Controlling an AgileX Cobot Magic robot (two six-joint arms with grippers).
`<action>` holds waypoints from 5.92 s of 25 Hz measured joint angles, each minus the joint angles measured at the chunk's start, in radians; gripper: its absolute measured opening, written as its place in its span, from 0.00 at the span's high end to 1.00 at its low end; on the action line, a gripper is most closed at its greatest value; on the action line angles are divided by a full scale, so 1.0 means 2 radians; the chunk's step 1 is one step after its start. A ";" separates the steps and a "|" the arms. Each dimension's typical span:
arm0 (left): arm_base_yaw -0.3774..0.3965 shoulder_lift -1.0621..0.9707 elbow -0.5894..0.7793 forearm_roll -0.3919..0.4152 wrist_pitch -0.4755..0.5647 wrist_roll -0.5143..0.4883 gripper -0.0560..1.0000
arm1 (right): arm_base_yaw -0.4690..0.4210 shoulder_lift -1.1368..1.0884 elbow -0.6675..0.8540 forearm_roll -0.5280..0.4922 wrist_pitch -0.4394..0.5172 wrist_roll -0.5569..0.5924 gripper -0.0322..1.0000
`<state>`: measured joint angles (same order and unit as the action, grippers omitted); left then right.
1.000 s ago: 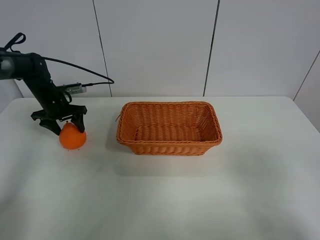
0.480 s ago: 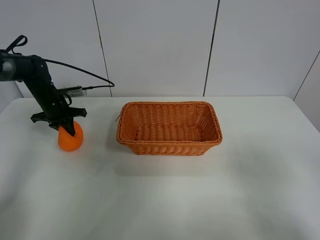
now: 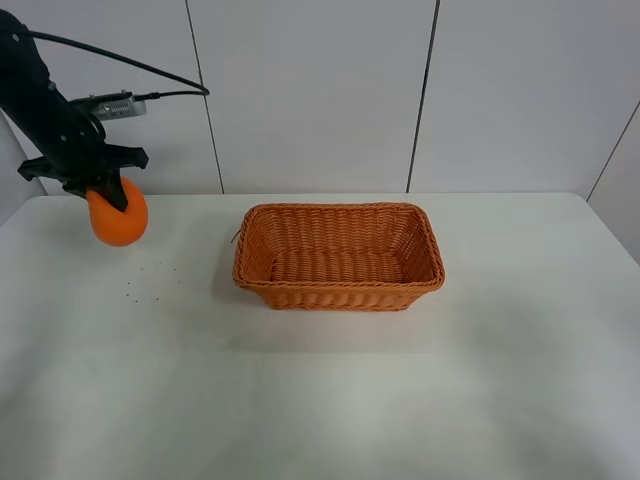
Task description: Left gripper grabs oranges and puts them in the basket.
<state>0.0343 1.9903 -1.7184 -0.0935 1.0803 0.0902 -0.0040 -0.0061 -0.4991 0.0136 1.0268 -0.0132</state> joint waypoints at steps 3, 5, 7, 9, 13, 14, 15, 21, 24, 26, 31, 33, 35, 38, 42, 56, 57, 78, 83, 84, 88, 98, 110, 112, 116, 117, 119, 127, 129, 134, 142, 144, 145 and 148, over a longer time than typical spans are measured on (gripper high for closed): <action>0.000 0.000 -0.040 -0.003 0.033 -0.006 0.72 | 0.000 0.000 0.000 0.000 0.000 0.000 0.30; -0.004 0.000 -0.066 -0.002 0.047 -0.009 0.72 | 0.000 0.000 0.000 0.000 0.000 0.000 0.30; -0.014 0.000 -0.083 0.000 0.053 -0.010 0.72 | 0.000 0.000 0.000 0.000 0.000 0.000 0.30; -0.029 0.000 -0.095 0.000 0.054 -0.016 0.72 | 0.000 0.000 0.000 0.000 0.000 0.000 0.30; -0.073 0.002 -0.116 -0.001 0.054 -0.035 0.72 | 0.000 0.000 0.000 0.000 0.000 0.000 0.30; -0.086 0.006 -0.125 -0.001 0.054 -0.037 0.72 | 0.000 0.000 0.000 0.000 0.000 0.000 0.30; -0.097 0.011 -0.135 -0.002 0.054 -0.039 0.72 | 0.000 0.000 0.000 0.000 0.000 0.000 0.30; -0.176 0.071 -0.208 -0.002 0.054 -0.061 0.72 | 0.000 0.000 0.000 0.000 0.000 0.000 0.30; -0.215 0.109 -0.251 -0.003 0.054 -0.072 0.72 | 0.000 0.000 0.000 0.000 0.000 0.000 0.30; -0.239 0.136 -0.279 -0.004 0.054 -0.073 0.72 | 0.000 0.000 0.000 0.000 0.000 0.000 0.30; -0.289 0.184 -0.306 -0.004 0.054 -0.075 0.72 | 0.000 0.000 0.000 0.000 0.000 0.000 0.30; -0.302 0.200 -0.306 -0.004 0.053 -0.075 0.72 | 0.000 0.000 0.000 0.000 0.000 0.000 0.30; -0.311 0.214 -0.306 -0.004 0.052 -0.075 0.72 | 0.000 0.000 0.000 0.000 0.000 0.000 0.30; -0.314 0.231 -0.306 -0.004 0.048 -0.072 0.72 | 0.000 0.000 0.000 0.000 0.000 0.000 0.30; -0.314 0.236 -0.306 -0.001 0.048 -0.070 0.67 | 0.000 0.000 0.000 0.000 0.000 0.000 0.30; -0.314 0.236 -0.306 -0.001 0.053 -0.070 0.13 | 0.000 0.000 0.000 0.000 0.000 0.000 0.30; -0.314 0.236 -0.308 -0.001 0.054 -0.070 0.13 | 0.000 0.000 0.000 0.000 0.000 0.000 0.30; -0.161 0.176 -0.361 -0.004 0.054 -0.049 0.13 | 0.000 0.000 0.000 0.000 0.000 0.000 0.30; -0.089 0.176 -0.359 -0.003 0.054 -0.045 0.13 | 0.000 0.000 0.000 0.000 0.000 0.000 0.30; -0.073 0.176 -0.359 -0.003 0.054 -0.045 0.13 | 0.000 0.000 0.000 0.000 0.000 0.000 0.30; -0.019 0.176 -0.359 -0.002 0.054 -0.042 0.14 | 0.000 0.000 0.000 0.000 0.000 0.000 0.30; 0.004 0.172 -0.359 -0.028 0.054 -0.045 0.14 | 0.000 0.000 0.000 0.000 0.000 0.000 0.30; 0.004 -0.013 -0.130 -0.010 0.054 -0.017 0.14 | 0.000 0.000 0.000 0.000 0.000 0.000 0.30; 0.004 -0.067 -0.064 0.007 0.054 -0.015 0.14 | 0.000 0.000 0.000 0.000 0.000 0.000 0.30; 0.004 -0.181 0.058 0.023 0.054 -0.015 0.14 | 0.000 0.000 0.000 0.000 0.000 0.000 0.30; 0.004 -0.214 0.091 0.026 0.054 -0.015 0.14 | 0.000 0.000 0.000 0.000 0.000 0.000 0.30; 0.004 -0.279 0.155 0.036 0.054 -0.015 0.14 | 0.000 0.000 0.000 0.000 0.000 0.000 0.30; 0.004 -0.517 0.383 0.066 0.053 -0.039 0.14 | 0.000 0.000 0.000 0.000 0.000 0.000 0.30; 0.004 -0.578 0.437 0.067 0.039 -0.045 0.14 | 0.000 0.000 0.000 0.000 0.000 0.000 0.30; 0.004 -0.709 0.539 0.068 -0.003 -0.045 0.14 | 0.000 0.000 0.000 0.000 0.000 0.000 0.30; 0.004 -0.874 0.612 0.068 -0.008 -0.045 0.14 | 0.000 0.000 0.000 0.000 0.000 0.000 0.30; 0.004 -0.901 0.613 0.068 -0.009 -0.045 0.14 | 0.000 0.000 0.000 0.000 0.000 0.000 0.30; 0.004 -0.910 0.613 0.069 -0.009 -0.045 0.14 | 0.000 0.000 0.000 0.000 0.000 0.000 0.30; 0.004 -0.932 0.613 0.069 -0.011 -0.045 0.14 | 0.000 0.000 0.000 0.000 0.000 0.000 0.30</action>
<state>0.0426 0.1259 -0.4925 0.0448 1.0593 0.0000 -0.0040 -0.0061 -0.4991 0.0136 1.0268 -0.0132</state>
